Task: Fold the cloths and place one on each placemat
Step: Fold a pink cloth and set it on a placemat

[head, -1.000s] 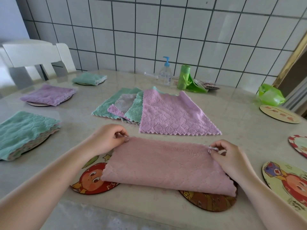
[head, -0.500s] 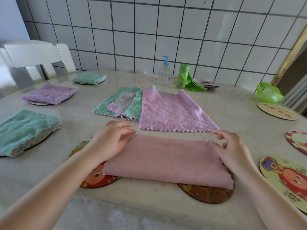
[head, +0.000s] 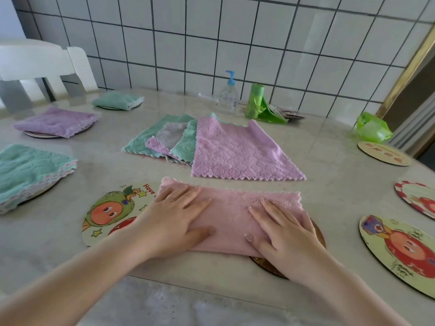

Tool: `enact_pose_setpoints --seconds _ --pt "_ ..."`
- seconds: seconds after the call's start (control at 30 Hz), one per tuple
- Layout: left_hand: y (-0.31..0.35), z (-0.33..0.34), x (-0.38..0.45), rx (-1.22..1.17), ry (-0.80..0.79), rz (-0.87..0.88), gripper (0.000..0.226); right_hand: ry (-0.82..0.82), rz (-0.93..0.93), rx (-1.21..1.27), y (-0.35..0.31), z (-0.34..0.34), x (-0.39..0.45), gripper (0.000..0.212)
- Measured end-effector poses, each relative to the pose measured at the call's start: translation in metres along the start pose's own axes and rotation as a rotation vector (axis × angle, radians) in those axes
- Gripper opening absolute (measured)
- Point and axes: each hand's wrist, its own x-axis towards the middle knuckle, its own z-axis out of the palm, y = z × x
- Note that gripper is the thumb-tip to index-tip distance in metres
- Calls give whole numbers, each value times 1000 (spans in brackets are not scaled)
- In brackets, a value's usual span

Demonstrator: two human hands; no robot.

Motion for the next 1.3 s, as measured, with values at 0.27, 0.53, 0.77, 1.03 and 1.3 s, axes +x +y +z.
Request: enact_pose_setpoints --seconds 0.27,0.53,0.77,1.03,1.3 --pt "-24 -5 -21 -60 60 -61 101 -71 86 17 21 -10 -14 92" --pt "30 -6 -39 -305 307 324 27 70 -90 472 -3 -22 68 28" --pt "35 4 -35 -355 367 196 26 -77 -101 385 -17 -30 110 17" --pt "37 4 -35 -366 417 168 23 -89 -223 325 -16 -35 110 11" --pt "23 -13 -41 -462 620 56 14 260 -207 727 8 -56 86 15"
